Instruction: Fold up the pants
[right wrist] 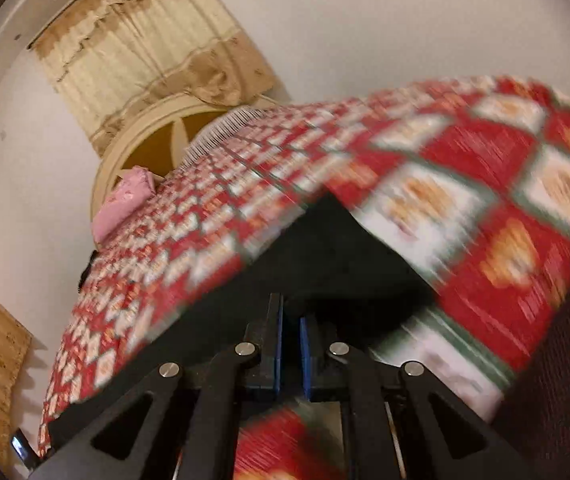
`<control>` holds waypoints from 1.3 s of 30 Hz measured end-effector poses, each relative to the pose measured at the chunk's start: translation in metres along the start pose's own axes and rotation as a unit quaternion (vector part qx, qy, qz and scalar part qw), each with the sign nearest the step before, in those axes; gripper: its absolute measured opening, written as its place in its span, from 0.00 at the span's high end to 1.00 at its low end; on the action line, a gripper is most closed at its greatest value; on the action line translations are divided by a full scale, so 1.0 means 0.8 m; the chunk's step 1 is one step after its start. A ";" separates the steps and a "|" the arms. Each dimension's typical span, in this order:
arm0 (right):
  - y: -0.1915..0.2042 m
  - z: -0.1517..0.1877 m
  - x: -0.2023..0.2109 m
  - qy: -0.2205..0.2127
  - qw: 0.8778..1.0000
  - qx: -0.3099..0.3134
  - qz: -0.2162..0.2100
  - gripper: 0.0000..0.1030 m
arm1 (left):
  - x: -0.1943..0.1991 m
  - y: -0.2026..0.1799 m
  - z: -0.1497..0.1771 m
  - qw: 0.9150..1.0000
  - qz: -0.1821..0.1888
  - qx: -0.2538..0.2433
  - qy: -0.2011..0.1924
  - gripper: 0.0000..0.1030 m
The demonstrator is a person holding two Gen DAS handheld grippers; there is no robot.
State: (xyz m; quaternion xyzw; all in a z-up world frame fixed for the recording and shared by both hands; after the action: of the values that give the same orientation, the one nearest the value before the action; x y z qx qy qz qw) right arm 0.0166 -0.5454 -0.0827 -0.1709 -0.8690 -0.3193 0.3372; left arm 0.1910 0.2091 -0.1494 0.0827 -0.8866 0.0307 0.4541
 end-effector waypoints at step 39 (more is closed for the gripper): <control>0.136 0.137 0.003 0.068 0.949 0.303 0.062 0.46 | 0.105 -0.334 0.116 0.947 0.178 -0.267 0.000 0.00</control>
State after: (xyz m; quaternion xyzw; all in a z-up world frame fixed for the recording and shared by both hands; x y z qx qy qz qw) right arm 0.0184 -0.3912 -0.0951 -0.0923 -0.8874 -0.0302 0.4506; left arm 0.1153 -0.0756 -0.1412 -0.2009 -0.8627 -0.1266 0.4465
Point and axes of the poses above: each gripper's, at about its wrist camera, not at the fingertips, and x roughly against the way its jaws point, y to its left, z to its underside, the point moved 10 cm from there along -x, roughly the way its jaws point, and after that the axes turned 11 degrees about y, right-handed, at the moved point
